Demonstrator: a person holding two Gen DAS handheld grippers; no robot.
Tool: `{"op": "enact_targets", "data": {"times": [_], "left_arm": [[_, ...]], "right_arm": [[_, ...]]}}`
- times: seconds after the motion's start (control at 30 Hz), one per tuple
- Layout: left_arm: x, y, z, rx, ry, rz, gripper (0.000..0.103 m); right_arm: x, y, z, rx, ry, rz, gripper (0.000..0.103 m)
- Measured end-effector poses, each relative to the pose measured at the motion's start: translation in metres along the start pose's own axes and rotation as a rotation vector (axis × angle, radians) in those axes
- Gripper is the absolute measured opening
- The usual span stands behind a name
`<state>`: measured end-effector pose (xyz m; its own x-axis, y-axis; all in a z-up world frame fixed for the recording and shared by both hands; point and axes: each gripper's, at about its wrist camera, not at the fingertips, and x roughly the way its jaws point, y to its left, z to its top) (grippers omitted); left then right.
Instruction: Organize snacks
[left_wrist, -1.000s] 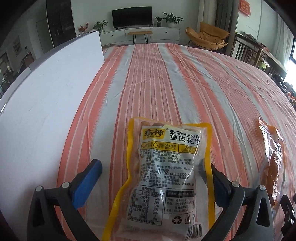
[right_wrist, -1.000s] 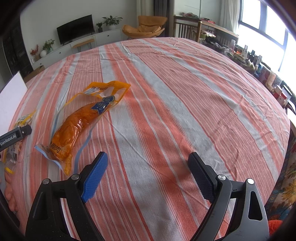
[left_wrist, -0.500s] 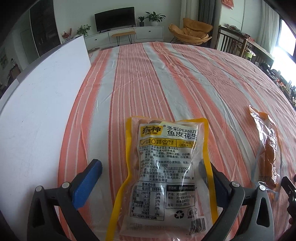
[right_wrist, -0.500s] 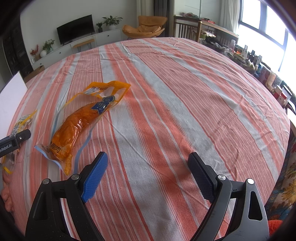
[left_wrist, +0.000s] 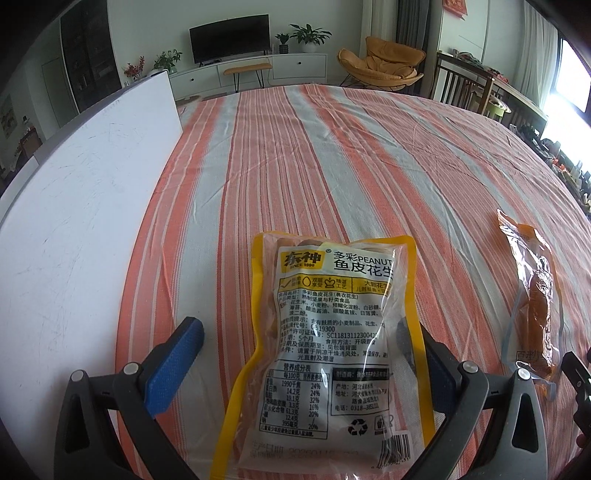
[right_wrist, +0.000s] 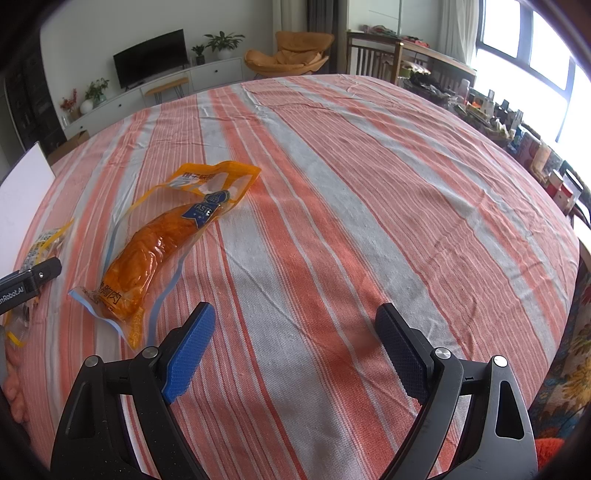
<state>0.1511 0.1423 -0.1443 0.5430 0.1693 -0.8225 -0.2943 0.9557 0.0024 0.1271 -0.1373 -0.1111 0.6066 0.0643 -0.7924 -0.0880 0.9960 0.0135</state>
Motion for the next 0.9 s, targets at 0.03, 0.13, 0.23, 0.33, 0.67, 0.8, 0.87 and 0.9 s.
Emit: {"op": "enact_targets", "data": {"times": [0.03, 0.13, 0.23, 0.33, 0.67, 0.8, 0.87, 0.9], "left_arm": [[0.0, 0.0, 0.0, 0.0, 0.0, 0.0, 0.103], [0.0, 0.0, 0.0, 0.0, 0.0, 0.0, 0.103], [0.0, 0.0, 0.0, 0.0, 0.0, 0.0, 0.103], [0.0, 0.0, 0.0, 0.0, 0.0, 0.0, 0.103], [0.0, 0.0, 0.0, 0.0, -0.001, 0.0, 0.103], [0.0, 0.0, 0.0, 0.0, -0.001, 0.0, 0.103], [0.0, 0.0, 0.0, 0.0, -0.001, 0.0, 0.103], [0.0, 0.0, 0.0, 0.0, -0.001, 0.0, 0.103]], "right_arm": [[0.0, 0.0, 0.0, 0.0, 0.0, 0.0, 0.091], [0.0, 0.0, 0.0, 0.0, 0.0, 0.0, 0.091], [0.0, 0.0, 0.0, 0.0, 0.0, 0.0, 0.091], [0.0, 0.0, 0.0, 0.0, 0.0, 0.0, 0.091], [0.0, 0.0, 0.0, 0.001, 0.0, 0.001, 0.091], [-0.003, -0.006, 0.0, 0.037, -0.014, 0.039, 0.089], [-0.008, -0.025, 0.002, 0.161, -0.049, 0.149, 0.089], [-0.009, -0.035, 0.005, 0.23, -0.061, 0.195, 0.089]]}}
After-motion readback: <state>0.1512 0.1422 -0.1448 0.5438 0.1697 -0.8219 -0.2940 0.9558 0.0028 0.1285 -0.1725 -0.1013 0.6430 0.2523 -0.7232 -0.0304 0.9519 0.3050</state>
